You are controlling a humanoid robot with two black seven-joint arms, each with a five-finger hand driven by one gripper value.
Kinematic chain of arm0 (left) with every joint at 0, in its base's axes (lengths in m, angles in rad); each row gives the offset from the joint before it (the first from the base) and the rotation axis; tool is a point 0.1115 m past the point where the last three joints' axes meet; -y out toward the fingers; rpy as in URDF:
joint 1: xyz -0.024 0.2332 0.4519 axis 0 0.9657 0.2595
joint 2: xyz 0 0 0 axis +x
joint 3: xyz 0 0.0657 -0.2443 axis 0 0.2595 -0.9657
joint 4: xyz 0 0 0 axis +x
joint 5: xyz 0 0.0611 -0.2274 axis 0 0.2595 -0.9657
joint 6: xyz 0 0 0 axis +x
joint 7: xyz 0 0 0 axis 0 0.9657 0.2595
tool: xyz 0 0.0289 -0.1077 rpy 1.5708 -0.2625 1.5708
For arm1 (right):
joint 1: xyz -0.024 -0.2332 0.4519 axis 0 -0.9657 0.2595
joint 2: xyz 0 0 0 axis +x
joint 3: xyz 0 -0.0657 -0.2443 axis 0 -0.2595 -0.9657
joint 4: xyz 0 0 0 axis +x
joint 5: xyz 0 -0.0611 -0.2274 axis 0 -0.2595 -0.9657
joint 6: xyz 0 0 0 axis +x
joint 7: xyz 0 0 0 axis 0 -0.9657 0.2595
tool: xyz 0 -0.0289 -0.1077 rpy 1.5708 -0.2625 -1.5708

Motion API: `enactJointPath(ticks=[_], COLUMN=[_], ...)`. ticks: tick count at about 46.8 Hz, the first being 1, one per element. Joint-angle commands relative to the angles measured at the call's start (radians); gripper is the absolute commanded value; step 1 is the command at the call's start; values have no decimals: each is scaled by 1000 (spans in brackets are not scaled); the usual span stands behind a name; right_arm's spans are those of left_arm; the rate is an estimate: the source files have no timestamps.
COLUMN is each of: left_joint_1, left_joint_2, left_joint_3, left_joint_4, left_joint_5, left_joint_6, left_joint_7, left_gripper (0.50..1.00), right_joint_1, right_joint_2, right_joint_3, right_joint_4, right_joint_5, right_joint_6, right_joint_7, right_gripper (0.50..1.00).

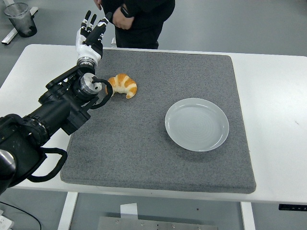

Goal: Place the bread on the plate

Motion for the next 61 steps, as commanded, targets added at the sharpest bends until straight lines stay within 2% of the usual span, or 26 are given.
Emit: enactJointPath(ticks=[1, 7, 19, 24, 30, 36, 40, 44, 49, 52, 55, 61], left_joint_1=[0, -6, -18, -35, -91, -185, -266, -354, -484, -564, -624, -731], left_joint_2=[0, 0, 0, 0, 46, 147, 236, 334, 443, 497, 526, 529], left_joint_3=[2, 10, 16, 73, 266, 554, 710, 847, 1005, 1088, 1194, 1408], left_joint_4=[3, 6, 0, -5, -9, -81, -175, -314, -501, -586, -638, -664], left_joint_5=[5, 15, 17, 20, 21, 23, 21, 21, 23, 23, 26, 37], left_joint_6=[1, 29, 20, 27, 66, 93, 104, 110, 107, 99, 98, 78], left_joint_7=[-1, 0, 8, 14, 14, 19, 19, 31, 89, 99, 97, 96], left_gripper=[1000, 1000, 1000, 1000, 1000, 1000, 999, 996, 992, 992, 994, 1000], right_joint_1=[0, 0, 0, 0, 0, 0, 0, 0, 0, 0, 0, 0], right_joint_2=[0, 0, 0, 0, 0, 0, 0, 0, 0, 0, 0, 0], right_joint_3=[0, 0, 0, 0, 0, 0, 0, 0, 0, 0, 0, 0], right_joint_4=[0, 0, 0, 0, 0, 0, 0, 0, 0, 0, 0, 0], right_joint_5=[0, 0, -1, 0, 0, 0, 0, 0, 0, 0, 0, -1], right_joint_6=[0, 0, 0, 0, 0, 0, 0, 0, 0, 0, 0, 0], right_joint_7=[0, 0, 0, 0, 0, 0, 0, 0, 0, 0, 0, 0], right_gripper=[932, 932, 932, 932, 932, 932, 932, 932, 932, 932, 932, 932])
